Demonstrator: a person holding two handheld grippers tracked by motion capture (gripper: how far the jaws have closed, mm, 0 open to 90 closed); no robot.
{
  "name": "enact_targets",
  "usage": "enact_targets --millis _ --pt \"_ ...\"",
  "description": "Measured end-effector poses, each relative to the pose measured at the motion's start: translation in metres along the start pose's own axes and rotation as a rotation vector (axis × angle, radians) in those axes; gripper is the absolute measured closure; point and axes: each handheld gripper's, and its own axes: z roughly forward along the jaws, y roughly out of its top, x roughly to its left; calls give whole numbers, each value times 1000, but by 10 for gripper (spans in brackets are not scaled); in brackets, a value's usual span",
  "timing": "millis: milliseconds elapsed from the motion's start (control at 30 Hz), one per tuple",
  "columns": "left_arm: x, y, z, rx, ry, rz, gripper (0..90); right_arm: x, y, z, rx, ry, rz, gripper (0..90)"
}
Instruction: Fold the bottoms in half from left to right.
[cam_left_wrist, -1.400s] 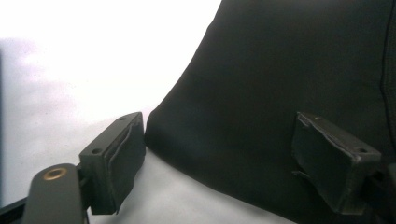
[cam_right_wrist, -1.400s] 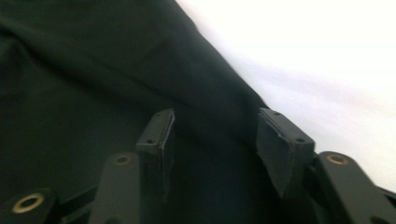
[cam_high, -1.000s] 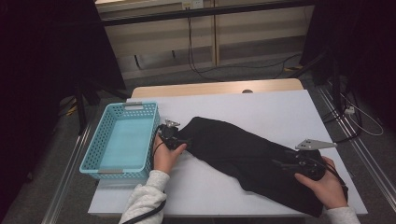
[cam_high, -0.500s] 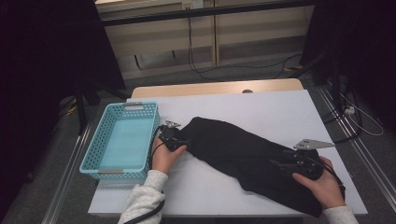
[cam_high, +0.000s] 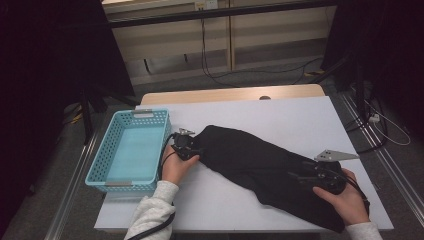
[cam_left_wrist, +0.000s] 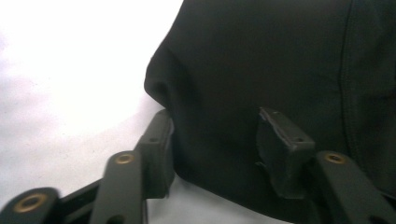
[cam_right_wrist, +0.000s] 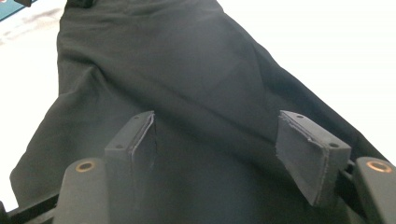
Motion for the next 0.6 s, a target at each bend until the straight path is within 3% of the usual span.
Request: enact_targets --millis 267,467,600 --pt "3 2 2 12 -96 -79 785 -1 0 2 4 6 8 284" --pt "3 9 -3 16 -115 -102 821 0 0 -1 -2 15 -1 280" --pt "9 22 -12 20 -129 -131 822 -4 -2 -2 0 17 13 222"
